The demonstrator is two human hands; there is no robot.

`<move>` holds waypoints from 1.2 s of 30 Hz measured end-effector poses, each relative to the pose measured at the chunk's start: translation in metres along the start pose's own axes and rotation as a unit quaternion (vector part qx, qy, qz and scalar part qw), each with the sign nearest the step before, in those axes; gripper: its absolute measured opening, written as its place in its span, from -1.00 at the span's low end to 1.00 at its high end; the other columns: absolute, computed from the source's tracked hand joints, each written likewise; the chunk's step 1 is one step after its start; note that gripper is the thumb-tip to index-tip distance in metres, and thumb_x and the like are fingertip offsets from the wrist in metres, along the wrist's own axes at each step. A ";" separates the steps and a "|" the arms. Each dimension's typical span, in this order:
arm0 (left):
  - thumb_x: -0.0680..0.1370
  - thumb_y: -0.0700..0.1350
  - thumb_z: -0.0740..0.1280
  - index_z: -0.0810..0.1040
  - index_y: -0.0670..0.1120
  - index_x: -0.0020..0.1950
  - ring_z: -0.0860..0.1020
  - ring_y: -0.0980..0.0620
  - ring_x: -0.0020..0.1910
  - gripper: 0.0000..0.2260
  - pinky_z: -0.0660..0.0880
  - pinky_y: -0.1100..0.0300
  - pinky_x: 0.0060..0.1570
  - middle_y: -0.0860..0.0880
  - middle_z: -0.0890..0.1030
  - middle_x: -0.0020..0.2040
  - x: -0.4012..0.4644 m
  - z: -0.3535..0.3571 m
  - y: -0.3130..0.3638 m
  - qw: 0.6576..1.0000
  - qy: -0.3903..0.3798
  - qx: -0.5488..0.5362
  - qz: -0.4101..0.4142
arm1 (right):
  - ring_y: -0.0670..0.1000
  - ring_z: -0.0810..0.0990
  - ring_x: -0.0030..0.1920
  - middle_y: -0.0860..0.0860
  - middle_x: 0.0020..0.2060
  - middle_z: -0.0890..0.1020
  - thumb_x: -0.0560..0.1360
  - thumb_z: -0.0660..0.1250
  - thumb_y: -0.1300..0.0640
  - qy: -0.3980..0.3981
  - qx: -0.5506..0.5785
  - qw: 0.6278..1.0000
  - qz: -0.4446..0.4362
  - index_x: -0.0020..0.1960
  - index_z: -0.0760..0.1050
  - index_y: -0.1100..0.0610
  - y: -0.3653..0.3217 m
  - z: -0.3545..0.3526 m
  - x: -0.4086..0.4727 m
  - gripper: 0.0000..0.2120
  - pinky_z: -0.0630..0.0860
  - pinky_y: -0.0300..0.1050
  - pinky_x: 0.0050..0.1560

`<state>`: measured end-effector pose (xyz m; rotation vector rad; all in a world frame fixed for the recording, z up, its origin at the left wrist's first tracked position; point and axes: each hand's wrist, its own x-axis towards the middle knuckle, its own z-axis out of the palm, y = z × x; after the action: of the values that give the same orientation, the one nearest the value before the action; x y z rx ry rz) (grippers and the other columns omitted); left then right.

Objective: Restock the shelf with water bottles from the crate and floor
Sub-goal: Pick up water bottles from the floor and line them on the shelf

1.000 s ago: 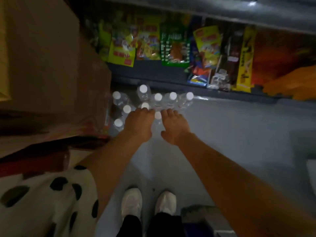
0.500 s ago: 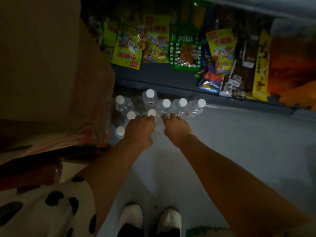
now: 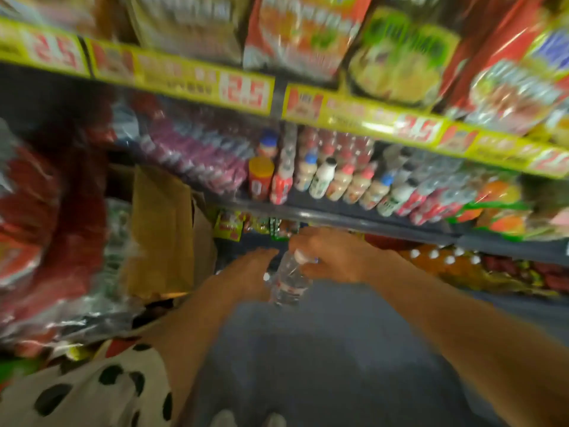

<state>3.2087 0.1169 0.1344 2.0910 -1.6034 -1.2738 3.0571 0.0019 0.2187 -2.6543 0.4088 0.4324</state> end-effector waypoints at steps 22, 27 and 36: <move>0.28 -0.26 0.59 0.56 -0.03 0.01 0.55 0.33 -0.19 -0.61 0.38 0.57 -0.30 0.24 0.56 -0.17 -0.229 -0.267 0.254 0.946 0.257 -0.028 0.195 | 0.08 0.56 -0.16 0.12 -0.04 0.57 0.37 0.46 0.22 0.318 0.009 0.948 -0.019 0.30 0.31 0.07 -0.186 -0.398 -0.164 -0.44 0.53 0.03 -0.12; 0.21 -0.08 0.60 0.58 0.02 -0.32 0.55 0.23 -0.32 -0.78 0.43 0.43 -0.37 0.20 0.58 -0.37 -0.254 -0.305 0.277 0.919 0.355 0.003 0.172 | 0.00 0.57 -0.11 0.02 -0.07 0.59 0.34 0.46 0.01 0.279 0.042 0.958 0.056 0.12 0.38 0.06 -0.213 -0.409 -0.169 -0.57 0.51 -0.11 -0.19; -0.05 0.33 0.53 0.64 -0.05 0.00 0.65 -0.01 -0.05 -0.26 0.60 -0.05 0.03 -0.02 0.69 -0.05 -0.284 -0.402 0.307 0.904 0.389 0.035 0.173 | 0.02 0.66 -0.27 0.14 -0.17 0.67 0.36 0.51 0.22 0.374 0.124 0.919 -0.018 -0.04 0.47 0.17 -0.259 -0.486 -0.146 -0.73 0.65 -0.05 -0.18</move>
<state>3.2845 0.1177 0.7092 1.8573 -1.5184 -0.1988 3.1281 0.0426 0.7828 -2.4722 0.5847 -0.6393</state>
